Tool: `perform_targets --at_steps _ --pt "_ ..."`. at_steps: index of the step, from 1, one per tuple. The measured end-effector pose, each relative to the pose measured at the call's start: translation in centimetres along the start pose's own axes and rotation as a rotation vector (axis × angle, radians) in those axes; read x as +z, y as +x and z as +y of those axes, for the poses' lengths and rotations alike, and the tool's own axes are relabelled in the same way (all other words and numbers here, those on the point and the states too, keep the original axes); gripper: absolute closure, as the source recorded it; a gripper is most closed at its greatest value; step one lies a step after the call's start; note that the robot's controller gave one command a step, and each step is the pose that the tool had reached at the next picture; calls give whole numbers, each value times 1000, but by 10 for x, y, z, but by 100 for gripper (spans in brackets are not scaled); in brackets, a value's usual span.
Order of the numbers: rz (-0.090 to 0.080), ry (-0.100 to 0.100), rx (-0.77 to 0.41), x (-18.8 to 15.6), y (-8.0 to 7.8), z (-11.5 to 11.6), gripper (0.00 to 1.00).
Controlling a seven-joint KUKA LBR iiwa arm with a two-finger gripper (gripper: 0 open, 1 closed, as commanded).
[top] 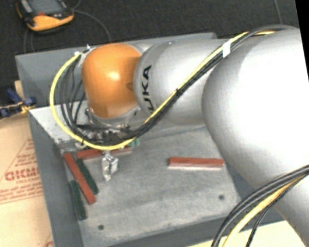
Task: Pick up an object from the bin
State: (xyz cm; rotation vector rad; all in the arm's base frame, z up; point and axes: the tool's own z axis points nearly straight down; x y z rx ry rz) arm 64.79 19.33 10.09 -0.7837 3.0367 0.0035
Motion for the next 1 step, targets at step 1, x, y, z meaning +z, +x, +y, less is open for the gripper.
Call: perform_targets --at_steps 1 --pt "-15 0 -9 20 12 -45 100"
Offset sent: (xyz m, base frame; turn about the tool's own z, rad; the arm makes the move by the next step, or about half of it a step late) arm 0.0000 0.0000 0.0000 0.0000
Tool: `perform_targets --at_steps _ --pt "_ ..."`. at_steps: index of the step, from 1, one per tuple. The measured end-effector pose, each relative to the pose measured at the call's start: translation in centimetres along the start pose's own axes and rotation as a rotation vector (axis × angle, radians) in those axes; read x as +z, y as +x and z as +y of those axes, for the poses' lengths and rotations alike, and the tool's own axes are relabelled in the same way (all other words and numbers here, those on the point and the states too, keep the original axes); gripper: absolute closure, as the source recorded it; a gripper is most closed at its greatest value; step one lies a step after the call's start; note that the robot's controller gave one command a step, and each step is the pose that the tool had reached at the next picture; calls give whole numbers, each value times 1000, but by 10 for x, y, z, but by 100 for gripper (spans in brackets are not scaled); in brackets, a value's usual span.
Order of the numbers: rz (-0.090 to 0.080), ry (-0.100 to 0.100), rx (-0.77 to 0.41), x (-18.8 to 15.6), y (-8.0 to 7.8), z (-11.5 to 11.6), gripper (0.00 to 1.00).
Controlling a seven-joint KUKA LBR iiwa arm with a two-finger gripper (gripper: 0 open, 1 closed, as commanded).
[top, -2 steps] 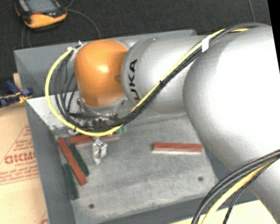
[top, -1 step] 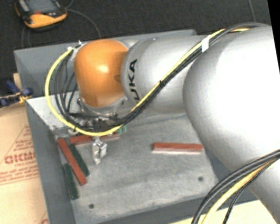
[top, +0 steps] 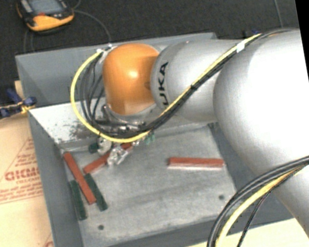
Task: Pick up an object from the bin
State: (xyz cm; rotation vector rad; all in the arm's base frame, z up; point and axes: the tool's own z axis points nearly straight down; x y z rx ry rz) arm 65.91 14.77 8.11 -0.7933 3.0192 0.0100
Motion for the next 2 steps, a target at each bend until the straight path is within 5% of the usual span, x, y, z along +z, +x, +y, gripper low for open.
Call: perform_targets --at_steps 1,2 --pt "0 0 2 0 0 0 100" --pt "15 3 -49 -203 3 8 100"
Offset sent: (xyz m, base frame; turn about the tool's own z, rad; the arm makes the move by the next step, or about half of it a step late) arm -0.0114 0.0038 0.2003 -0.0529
